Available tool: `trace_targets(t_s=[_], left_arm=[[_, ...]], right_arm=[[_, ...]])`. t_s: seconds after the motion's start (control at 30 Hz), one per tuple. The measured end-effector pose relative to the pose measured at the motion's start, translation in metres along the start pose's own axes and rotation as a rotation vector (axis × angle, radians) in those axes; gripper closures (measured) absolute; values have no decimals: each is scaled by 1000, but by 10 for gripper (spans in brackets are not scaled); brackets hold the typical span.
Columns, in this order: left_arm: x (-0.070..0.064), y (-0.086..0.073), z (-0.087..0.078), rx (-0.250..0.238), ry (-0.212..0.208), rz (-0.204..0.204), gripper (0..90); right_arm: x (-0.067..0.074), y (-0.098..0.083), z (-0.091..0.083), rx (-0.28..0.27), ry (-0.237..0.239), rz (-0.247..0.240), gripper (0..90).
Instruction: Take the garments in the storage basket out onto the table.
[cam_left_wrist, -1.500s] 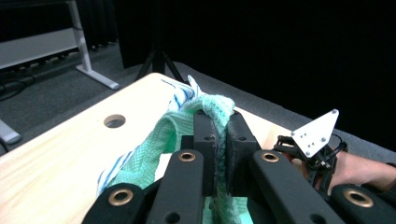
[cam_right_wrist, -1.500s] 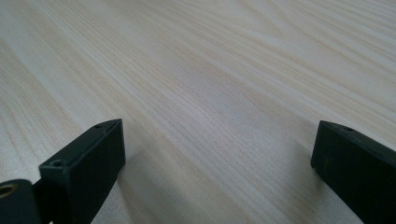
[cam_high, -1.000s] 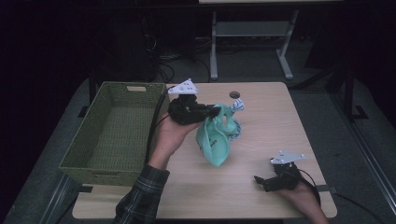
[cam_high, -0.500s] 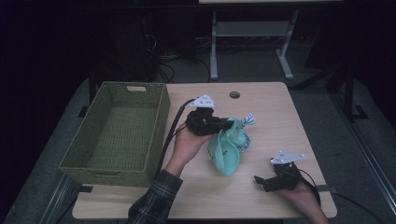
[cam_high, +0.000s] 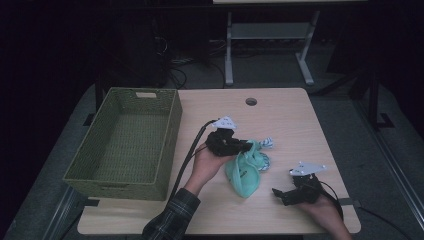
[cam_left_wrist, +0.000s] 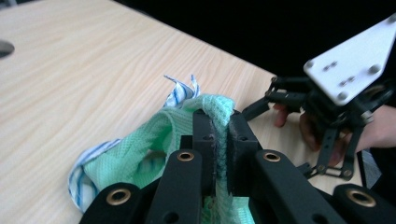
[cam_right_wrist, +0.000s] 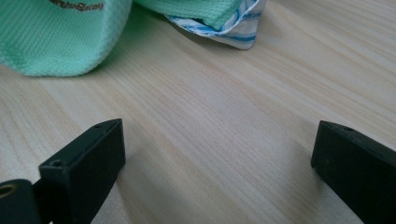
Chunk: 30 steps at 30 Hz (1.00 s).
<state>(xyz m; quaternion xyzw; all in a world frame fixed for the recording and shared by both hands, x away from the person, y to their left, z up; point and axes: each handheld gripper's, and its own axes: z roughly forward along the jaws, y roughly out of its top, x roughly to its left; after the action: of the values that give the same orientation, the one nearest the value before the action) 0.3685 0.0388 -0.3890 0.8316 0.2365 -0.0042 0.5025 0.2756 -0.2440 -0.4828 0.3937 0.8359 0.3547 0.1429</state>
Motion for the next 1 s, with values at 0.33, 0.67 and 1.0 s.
trace_targets(t_s=[0.33, 0.67, 1.0], left_arm=[[10, -29, 14, 85, 50, 1, 819], [16, -48, 20, 146, 52, -23, 700], [6, -46, -12, 169, 37, 3, 429]], right_arm=[[0, 0, 0, 1, 0, 0, 27], [0, 0, 0, 1, 0, 0, 28], [0, 0, 0, 0, -1, -1, 28]])
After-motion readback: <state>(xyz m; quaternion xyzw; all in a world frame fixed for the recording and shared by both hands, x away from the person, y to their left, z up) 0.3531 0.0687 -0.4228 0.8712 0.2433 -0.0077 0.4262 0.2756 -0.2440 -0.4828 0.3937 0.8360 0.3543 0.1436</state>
